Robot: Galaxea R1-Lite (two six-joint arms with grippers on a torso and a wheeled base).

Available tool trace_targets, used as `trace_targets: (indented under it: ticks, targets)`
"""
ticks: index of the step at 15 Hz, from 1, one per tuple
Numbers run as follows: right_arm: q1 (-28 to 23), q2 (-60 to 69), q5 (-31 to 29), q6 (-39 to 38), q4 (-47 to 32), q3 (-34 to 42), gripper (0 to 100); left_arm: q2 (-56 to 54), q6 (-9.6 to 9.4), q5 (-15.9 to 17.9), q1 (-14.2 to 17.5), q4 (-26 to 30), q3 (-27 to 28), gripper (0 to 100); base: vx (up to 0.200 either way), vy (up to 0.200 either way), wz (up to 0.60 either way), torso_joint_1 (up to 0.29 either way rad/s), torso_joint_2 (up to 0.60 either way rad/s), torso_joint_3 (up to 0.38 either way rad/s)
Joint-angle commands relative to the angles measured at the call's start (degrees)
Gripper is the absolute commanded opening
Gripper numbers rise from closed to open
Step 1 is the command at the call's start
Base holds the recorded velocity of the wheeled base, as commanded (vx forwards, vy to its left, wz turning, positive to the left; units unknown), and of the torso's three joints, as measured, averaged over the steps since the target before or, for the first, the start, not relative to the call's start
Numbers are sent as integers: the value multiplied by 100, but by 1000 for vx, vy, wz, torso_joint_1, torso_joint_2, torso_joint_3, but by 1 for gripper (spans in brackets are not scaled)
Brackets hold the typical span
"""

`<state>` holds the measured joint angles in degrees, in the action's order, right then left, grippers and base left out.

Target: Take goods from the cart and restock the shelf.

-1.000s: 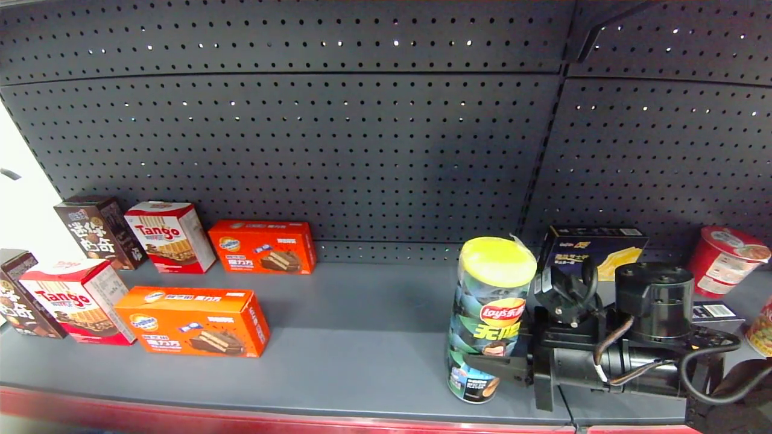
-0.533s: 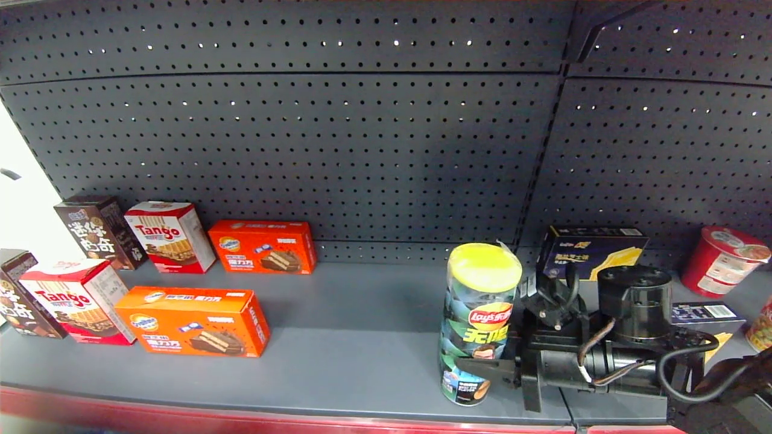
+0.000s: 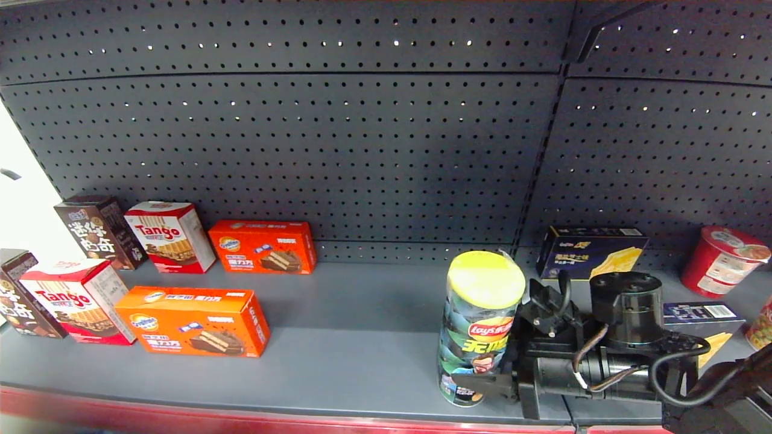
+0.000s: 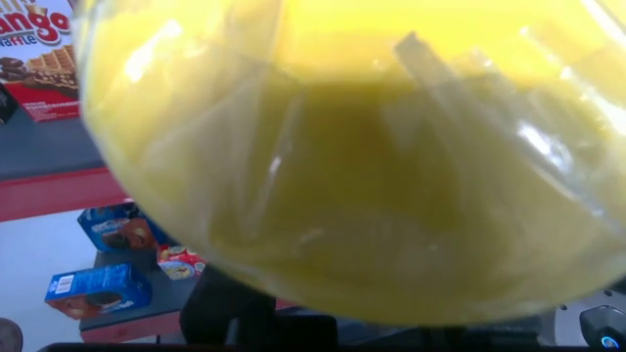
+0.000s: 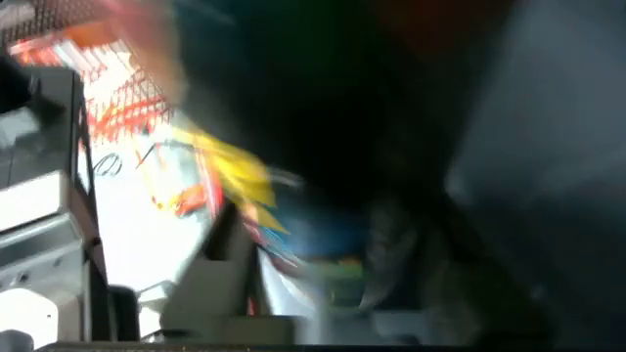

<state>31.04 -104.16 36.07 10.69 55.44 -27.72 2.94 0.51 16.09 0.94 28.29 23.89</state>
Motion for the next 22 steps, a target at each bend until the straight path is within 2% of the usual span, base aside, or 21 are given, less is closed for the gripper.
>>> trace_targets:
  ticks: [1, 13, 22]
  targets:
    - [25, -17, 5, 3, 28, 4, 100, -4, 2, -1, 3, 1, 1, 0, 0, 0, 0, 0, 0, 0]
    - [-45, 405, -136, 3, 19, 373, 100, -21, 2, 34, 3, -8, 10, 0, 0, 0, 0, 0, 0, 0]
    - [-344, 669, -127, 73, 19, 513, 100, -21, 2, 122, 3, -17, 10, 0, 0, 0, 0, 0, 0, 0]
